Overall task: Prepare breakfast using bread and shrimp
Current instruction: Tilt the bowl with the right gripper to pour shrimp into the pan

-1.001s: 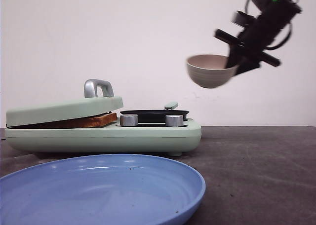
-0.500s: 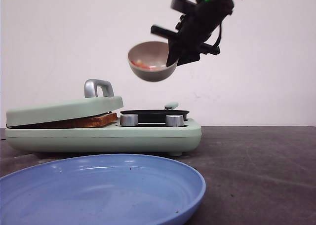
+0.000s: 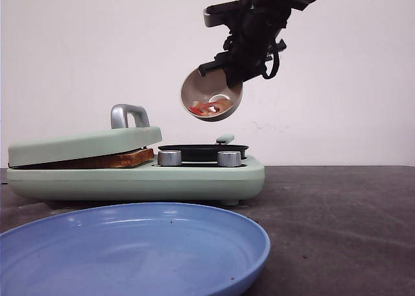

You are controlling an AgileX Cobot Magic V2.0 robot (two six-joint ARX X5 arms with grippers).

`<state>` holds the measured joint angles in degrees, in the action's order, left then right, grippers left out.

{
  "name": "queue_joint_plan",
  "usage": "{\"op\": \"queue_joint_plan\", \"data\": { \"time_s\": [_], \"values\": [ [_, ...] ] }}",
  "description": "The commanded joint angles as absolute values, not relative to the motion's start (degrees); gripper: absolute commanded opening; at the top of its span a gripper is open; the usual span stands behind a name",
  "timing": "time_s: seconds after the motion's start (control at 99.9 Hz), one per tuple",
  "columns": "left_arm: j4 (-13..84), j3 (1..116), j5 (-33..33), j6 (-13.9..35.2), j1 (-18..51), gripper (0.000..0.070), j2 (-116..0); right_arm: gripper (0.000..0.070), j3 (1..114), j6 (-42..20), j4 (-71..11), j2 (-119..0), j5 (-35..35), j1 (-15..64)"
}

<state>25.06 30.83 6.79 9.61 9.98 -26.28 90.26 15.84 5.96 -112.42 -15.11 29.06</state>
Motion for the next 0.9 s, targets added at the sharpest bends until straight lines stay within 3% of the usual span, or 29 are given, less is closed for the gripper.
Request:
{"op": "queue_joint_plan", "data": {
  "time_s": [0.0, 0.33, 0.891],
  "values": [
    [24.4, 31.3, 7.0, 9.5, 10.0, 0.0313, -26.5, 0.0004, 91.0, 20.8, 8.6, -114.7, -16.3, 30.0],
    [24.4, 31.3, 7.0, 9.5, 10.0, 0.0313, -26.5, 0.0003, 90.7, 26.4, 17.6, -114.8, -21.6, 32.4],
    [24.2, 31.3, 7.0, 9.5, 10.0, 0.0313, -26.4, 0.0003, 74.9, 27.0, 47.6, -114.8, -24.1, 33.6]
  ]
}}
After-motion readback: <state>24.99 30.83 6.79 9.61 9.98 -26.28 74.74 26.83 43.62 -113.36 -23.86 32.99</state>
